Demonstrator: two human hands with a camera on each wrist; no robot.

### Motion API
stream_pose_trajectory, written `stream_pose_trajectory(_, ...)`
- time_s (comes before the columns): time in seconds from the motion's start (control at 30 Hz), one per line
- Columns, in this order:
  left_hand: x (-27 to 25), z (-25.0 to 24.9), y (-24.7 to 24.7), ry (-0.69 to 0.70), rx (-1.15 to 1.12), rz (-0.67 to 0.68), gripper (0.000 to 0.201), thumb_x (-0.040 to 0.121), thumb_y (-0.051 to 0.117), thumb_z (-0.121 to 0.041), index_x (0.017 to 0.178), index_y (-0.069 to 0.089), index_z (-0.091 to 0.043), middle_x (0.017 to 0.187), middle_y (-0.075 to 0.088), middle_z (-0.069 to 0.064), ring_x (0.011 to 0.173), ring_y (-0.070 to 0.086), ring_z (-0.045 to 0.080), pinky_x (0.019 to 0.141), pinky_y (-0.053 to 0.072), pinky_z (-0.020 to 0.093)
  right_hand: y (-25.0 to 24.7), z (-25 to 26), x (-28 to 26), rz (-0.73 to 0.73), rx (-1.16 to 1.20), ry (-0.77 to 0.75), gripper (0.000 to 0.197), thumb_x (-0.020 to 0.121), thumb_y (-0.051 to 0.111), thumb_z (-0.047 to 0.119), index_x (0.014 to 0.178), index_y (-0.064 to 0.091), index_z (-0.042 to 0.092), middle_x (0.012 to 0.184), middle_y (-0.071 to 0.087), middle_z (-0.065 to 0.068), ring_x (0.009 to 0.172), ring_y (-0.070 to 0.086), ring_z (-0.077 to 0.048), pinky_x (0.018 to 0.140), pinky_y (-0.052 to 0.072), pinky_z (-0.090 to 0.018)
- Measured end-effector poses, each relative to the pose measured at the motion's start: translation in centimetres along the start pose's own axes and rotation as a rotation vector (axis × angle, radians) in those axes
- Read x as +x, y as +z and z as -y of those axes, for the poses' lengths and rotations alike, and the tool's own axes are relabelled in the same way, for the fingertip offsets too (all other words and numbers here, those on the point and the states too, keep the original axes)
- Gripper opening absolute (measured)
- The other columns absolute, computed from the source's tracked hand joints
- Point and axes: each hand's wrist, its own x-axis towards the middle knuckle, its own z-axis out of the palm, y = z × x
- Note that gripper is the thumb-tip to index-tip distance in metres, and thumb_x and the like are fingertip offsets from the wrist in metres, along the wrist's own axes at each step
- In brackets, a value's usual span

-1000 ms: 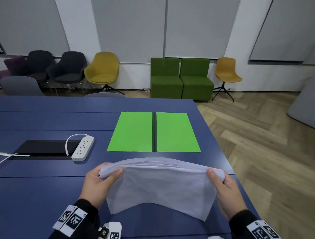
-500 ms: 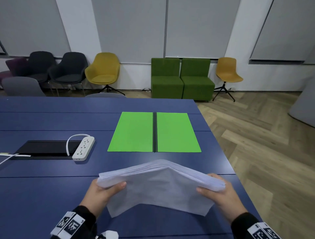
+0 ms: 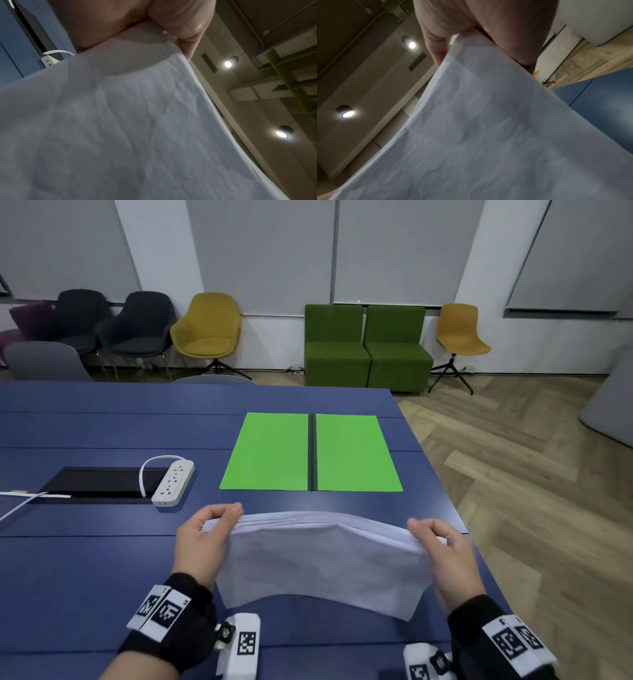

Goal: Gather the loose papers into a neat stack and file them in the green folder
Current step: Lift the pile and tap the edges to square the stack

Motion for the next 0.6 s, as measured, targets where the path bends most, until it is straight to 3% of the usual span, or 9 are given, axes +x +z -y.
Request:
stream_pose_trajectory(0.07, 0.0, 0.0, -0.1, -0.006, -0.032, -0.013, 0.038, 0.055, 0.073, -0.052, 0.071, 0.071, -0.018, 0.088, 0.072, 0.007, 0.083, 0.061, 0.021, 0.088, 0.047, 0.04, 0.0, -0.3, 0.1, -0.032, -0.028, -0.001, 0.03, 0.085, 0.065, 0.015, 0.057, 0.052, 0.015, 0.059, 0.045, 0.006, 0.064, 0.04, -0.015, 0.064, 0.029, -0.03)
stream_pose_trajectory(0.13, -0.2, -0.2, -0.1, 0.001, -0.052, 0.001, 0.038, 0.054, 0.075, -0.051, 0.073, 0.071, -0.018, 0.089, 0.072, 0.006, 0.082, 0.061, 0.019, 0.085, 0.046, 0.036, -0.1, -0.3, 0.1, -0.032, -0.002, 0.01, 0.032, 0.085, 0.066, 0.018, 0.057, 0.051, 0.012, 0.061, 0.043, 0.002, 0.063, 0.038, -0.016, 0.063, 0.028, -0.031)
stream_pose_trajectory(0.27, -0.2, 0.0, 0.1, 0.037, -0.007, 0.019, 0.016, 0.068, 0.08, -0.026, 0.075, 0.07, -0.016, 0.078, 0.07, -0.002, 0.078, 0.06, 0.016, 0.081, 0.045, 0.031, -0.1, -0.4, 0.2, -0.04, -0.063, -0.003, 0.027, 0.079, 0.072, 0.018, 0.059, 0.054, 0.014, 0.063, 0.049, 0.004, 0.065, 0.043, -0.014, 0.065, 0.031, -0.03)
stream_pose_trajectory(0.37, 0.1, 0.1, -0.2, -0.002, -0.001, 0.005, 0.022, 0.065, 0.076, -0.04, 0.072, 0.071, -0.02, 0.088, 0.071, 0.004, 0.083, 0.06, 0.02, 0.084, 0.044, 0.036, -0.1, -0.5, 0.2, -0.049, -0.079, -0.023, 0.024, 0.077, 0.072, 0.023, 0.061, 0.055, 0.017, 0.062, 0.05, 0.008, 0.066, 0.044, -0.013, 0.064, 0.032, -0.028)
stream_pose_trajectory(0.43, 0.0, 0.2, -0.7, -0.015, -0.018, 0.074, 0.035, 0.059, 0.075, -0.048, 0.083, 0.071, -0.023, 0.1, 0.07, 0.005, 0.088, 0.06, 0.019, 0.089, 0.045, 0.035, -0.6, -0.5, 0.0, 0.016, -0.047, -0.03, 0.019, 0.07, 0.074, 0.03, 0.067, 0.06, 0.018, 0.067, 0.058, 0.012, 0.067, 0.051, -0.009, 0.064, 0.04, -0.022)
stream_pose_trajectory(0.5, -0.2, 0.6, -1.5, 0.003, -0.002, 0.196, 0.051, 0.053, 0.077, -0.042, 0.1, 0.067, -0.024, 0.107, 0.068, 0.002, 0.092, 0.063, 0.012, 0.089, 0.049, 0.025, -1.4, -0.8, -0.4, 0.097, -0.058, -0.019, 0.025, 0.067, 0.08, 0.017, 0.084, 0.062, 0.019, 0.079, 0.064, 0.013, 0.071, 0.058, -0.004, 0.066, 0.047, -0.014)
stream_pose_trajectory(0.57, -0.3, 1.4, -2.2, -0.012, 0.037, 0.297, 0.069, 0.046, 0.083, -0.035, 0.111, 0.063, -0.021, 0.107, 0.069, 0.0, 0.091, 0.066, 0.006, 0.081, 0.053, 0.016, -2.1, -1.6, -0.6, 0.12, -0.112, 0.009, 0.039, 0.069, 0.075, -0.008, 0.093, 0.059, 0.019, 0.086, 0.064, 0.006, 0.075, 0.061, -0.006, 0.071, 0.05, -0.02)
stream_pose_trajectory(0.6, -0.3, 1.8, -2.4, -0.034, 0.04, 0.317, 0.075, 0.041, 0.088, -0.035, 0.11, 0.065, -0.016, 0.104, 0.071, 0.001, 0.09, 0.068, 0.008, 0.079, 0.054, 0.017, -2.2, -1.9, -0.7, 0.108, -0.143, 0.017, 0.044, 0.067, 0.071, -0.015, 0.092, 0.058, 0.018, 0.085, 0.063, 0.002, 0.075, 0.06, -0.008, 0.073, 0.049, -0.025)
